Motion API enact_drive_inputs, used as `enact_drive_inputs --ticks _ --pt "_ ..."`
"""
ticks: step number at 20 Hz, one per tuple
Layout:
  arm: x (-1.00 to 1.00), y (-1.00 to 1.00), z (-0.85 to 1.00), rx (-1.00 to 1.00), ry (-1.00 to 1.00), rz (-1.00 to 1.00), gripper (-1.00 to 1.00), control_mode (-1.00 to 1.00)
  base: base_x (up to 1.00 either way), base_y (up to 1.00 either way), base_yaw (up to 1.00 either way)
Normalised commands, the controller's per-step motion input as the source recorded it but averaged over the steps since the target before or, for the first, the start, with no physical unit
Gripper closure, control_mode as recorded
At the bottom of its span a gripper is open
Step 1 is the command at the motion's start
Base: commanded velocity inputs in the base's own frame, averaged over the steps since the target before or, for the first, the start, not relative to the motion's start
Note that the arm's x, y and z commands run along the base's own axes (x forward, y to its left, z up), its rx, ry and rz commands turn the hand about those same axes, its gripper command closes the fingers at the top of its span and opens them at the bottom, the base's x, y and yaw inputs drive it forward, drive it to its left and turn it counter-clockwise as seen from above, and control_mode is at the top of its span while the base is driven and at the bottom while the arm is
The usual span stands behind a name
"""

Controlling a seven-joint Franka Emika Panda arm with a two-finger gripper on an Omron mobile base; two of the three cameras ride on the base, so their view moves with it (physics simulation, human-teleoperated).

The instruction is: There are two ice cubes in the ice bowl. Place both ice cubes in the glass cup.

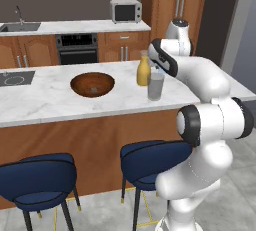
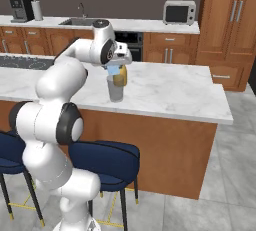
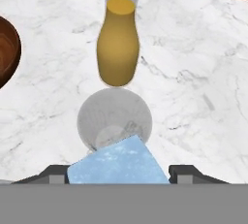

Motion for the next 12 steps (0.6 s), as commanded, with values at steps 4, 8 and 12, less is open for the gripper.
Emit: enact_drive_inputs --ticks 4,8,12 --pt "0.07 0.0 0.0 0.01 0.03 0.0 1.0 -1.0 0.0 0.0 0.0" --pt "-0.02 0.0 -0.12 0.0 0.03 0.0 1.0 -1.0 0.0 0.0 0.0" --pt "-0.01 0.01 -0.06 0.0 0.03 0.0 1.0 -1.0 0.0 0.0 0.0"
